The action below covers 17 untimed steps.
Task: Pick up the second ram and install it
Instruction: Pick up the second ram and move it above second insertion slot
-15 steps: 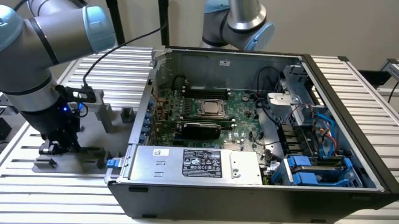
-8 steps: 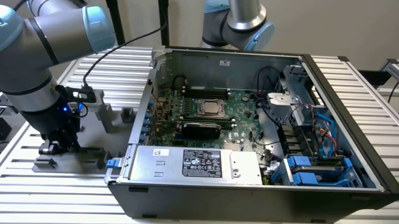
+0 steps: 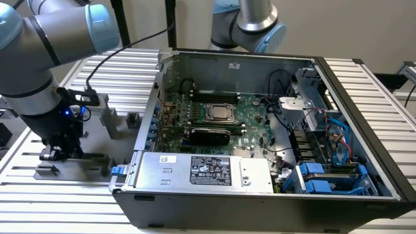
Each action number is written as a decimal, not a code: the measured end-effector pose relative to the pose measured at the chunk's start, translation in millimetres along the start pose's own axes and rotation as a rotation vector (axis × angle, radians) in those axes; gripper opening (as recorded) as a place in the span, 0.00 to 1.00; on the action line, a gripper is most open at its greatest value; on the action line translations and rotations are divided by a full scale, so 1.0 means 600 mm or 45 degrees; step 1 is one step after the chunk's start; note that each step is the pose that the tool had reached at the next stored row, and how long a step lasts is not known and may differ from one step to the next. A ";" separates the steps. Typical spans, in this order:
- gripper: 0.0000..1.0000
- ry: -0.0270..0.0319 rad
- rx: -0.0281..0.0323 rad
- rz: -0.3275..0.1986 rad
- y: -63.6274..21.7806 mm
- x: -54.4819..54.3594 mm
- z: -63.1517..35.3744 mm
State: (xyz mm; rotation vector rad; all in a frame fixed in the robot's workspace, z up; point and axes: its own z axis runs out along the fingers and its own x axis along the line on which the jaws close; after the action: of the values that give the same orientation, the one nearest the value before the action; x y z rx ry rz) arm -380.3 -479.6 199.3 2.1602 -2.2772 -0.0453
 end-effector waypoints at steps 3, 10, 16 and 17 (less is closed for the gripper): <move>0.14 -0.0001 0.0001 0.000 0.000 0.000 -0.008; 0.14 0.0000 0.0000 0.000 0.001 -0.001 -0.039; 0.14 0.0000 0.0001 0.000 0.002 -0.002 -0.084; 0.14 0.0000 0.0000 0.000 0.002 -0.002 -0.091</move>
State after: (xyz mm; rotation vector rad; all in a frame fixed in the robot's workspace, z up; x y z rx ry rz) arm -380.2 -479.6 254.2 2.1602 -2.2772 -0.0452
